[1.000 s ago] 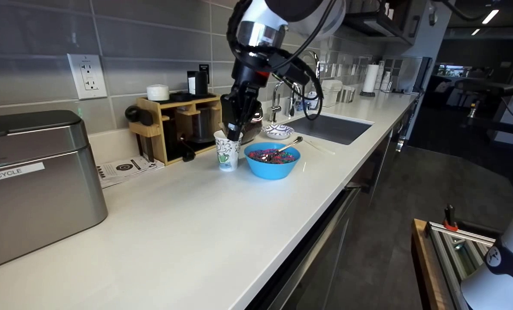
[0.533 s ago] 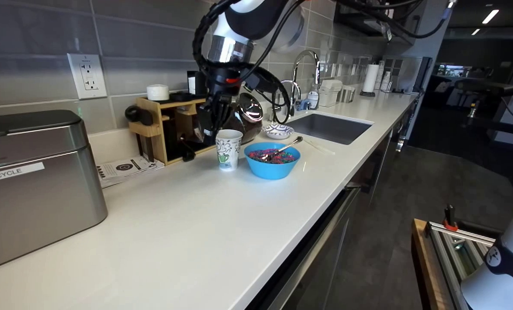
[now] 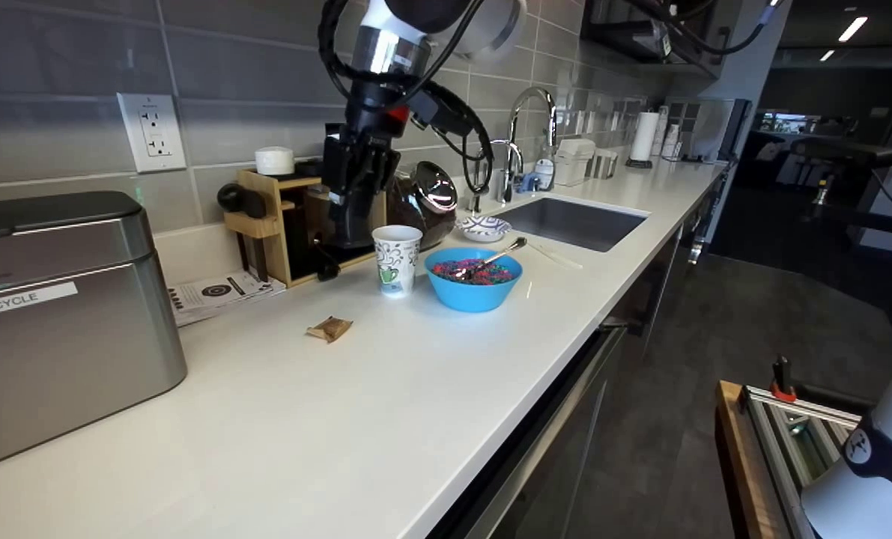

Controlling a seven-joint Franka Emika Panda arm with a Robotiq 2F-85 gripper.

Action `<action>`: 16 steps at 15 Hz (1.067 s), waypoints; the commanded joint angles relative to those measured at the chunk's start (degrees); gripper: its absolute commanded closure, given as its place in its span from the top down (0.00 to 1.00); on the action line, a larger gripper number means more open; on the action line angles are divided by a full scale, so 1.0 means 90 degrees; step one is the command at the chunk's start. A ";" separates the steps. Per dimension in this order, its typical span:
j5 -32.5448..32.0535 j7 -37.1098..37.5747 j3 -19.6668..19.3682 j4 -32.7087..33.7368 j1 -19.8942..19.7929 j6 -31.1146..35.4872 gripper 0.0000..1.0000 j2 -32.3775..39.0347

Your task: Move the brown sachet to the left

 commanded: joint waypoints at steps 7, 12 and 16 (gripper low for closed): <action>-0.0647 0.1048 -0.0179 -0.1143 -0.0212 -0.1906 1.00 -0.2182; -0.1188 0.1151 -0.0410 -0.2102 -0.0593 -0.2315 1.00 -0.3458; -0.1187 0.1079 -0.0491 -0.2003 -0.0696 -0.2244 1.00 -0.3449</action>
